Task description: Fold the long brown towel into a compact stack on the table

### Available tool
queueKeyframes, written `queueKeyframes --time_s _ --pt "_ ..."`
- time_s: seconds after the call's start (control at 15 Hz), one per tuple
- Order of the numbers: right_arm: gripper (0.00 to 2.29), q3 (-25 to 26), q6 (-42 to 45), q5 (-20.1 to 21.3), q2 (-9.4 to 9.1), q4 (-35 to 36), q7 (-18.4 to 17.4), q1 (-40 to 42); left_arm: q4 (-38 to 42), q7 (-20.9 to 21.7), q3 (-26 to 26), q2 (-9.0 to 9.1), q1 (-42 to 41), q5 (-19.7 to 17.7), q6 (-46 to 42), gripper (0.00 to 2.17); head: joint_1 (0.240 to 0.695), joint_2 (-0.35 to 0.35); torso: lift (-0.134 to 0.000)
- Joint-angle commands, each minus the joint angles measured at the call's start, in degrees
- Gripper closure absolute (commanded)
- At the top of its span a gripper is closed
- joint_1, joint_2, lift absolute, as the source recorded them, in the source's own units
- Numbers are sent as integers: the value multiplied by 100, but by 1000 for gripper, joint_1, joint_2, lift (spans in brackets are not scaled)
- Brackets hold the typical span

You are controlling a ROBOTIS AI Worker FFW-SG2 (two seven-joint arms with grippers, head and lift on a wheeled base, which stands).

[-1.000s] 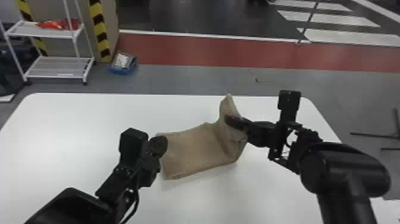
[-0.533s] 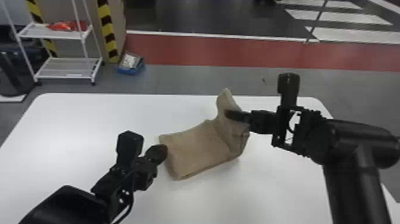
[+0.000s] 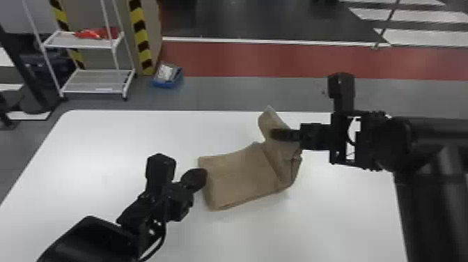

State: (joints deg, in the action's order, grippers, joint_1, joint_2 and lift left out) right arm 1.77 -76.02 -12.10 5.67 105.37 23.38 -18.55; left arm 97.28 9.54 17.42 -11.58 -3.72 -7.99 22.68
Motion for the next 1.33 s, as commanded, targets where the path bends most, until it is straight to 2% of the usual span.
queueKeyframes --time_s 0.0,0.13,0.27,0.6,0.73,1.0,1.13,1.27 --pt "1318 -54 -5 77 14 -17 -26 -123 318 4 -46 -81 -270 -80 -339 1970 695 -65 -112" --pt "1318 -71 30 156 22 -122 -26 -211 590 153 -151 -134 -481 -124 -567 1970 695 -67 -112" --pt "1318 -71 83 208 14 -210 -35 -237 573 346 -151 -151 -489 -115 -409 1970 695 -72 -112" --pt "1318 -62 557 226 22 -579 -70 -395 -43 636 -90 -160 -287 -63 -426 1970 695 -86 -112" --pt "1318 -62 645 226 22 -623 -70 -395 -148 883 -160 -169 -287 -238 -743 1970 695 -86 -112" --pt "1318 -264 715 208 -4 -702 -70 -413 -166 883 -107 -169 -278 -142 -673 1970 695 -85 -112" --pt "1318 -467 786 244 5 -702 -44 -439 -245 751 16 -107 -252 166 -497 1970 695 -74 -112" --pt "1318 -642 803 261 5 -702 18 -466 -315 689 95 -99 -226 227 -479 1970 695 -64 -112"
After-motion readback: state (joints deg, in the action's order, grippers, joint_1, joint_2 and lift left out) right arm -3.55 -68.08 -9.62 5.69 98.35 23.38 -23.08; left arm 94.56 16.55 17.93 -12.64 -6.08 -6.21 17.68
